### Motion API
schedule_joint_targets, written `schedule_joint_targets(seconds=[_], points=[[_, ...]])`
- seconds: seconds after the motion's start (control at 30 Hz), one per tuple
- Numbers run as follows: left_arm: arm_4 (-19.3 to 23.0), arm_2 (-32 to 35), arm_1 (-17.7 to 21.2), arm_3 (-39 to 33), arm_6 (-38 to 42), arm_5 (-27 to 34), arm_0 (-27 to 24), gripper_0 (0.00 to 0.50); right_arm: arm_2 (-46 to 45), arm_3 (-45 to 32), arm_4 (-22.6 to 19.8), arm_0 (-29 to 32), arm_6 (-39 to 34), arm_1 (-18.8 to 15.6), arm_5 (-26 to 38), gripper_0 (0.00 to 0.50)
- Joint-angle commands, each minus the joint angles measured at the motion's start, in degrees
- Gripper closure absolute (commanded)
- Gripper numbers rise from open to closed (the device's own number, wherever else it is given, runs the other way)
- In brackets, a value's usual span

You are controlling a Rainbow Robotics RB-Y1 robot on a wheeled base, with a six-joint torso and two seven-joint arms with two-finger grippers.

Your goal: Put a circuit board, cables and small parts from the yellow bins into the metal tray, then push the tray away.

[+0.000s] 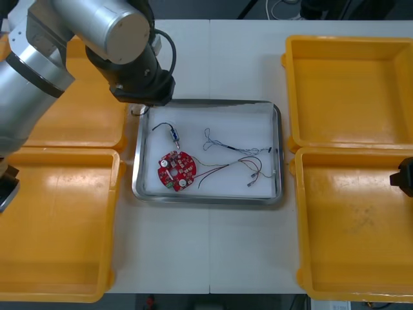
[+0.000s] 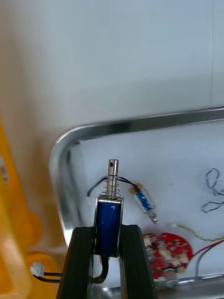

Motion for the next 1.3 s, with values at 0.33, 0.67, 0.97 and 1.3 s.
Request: schedule_joint_targets(seconds=[0.33, 0.67, 0.97, 1.3], points=[[-1.33, -12.02, -3.81, -1.51, 10.96, -7.88, -0.05, 0.500, 1.20, -2.16, -0.64, 0.98, -1.45, 0.23, 0.18, 0.000], [-2.47, -15.36, -5.04, 3.33, 11.84, -11.58, -0.05, 0.499, 1.73, -2.16, -0.11, 0.98, -1.98, 0.23, 0.18, 0.000], [-2.47, -15.45, -5.30, 3.24, 13.07, -11.84, -0.05, 0.000, 1.81, -2.16, 0.07, 0.98, -2.15, 0.23, 0.18, 0.000], [-2.56, -13.69, -4.95, 0.43, 14.39, -8.76, -0.05, 0.000, 1.81, -2.16, -0.02, 1.07, -2.33, 0.14, 0.18, 0.000]])
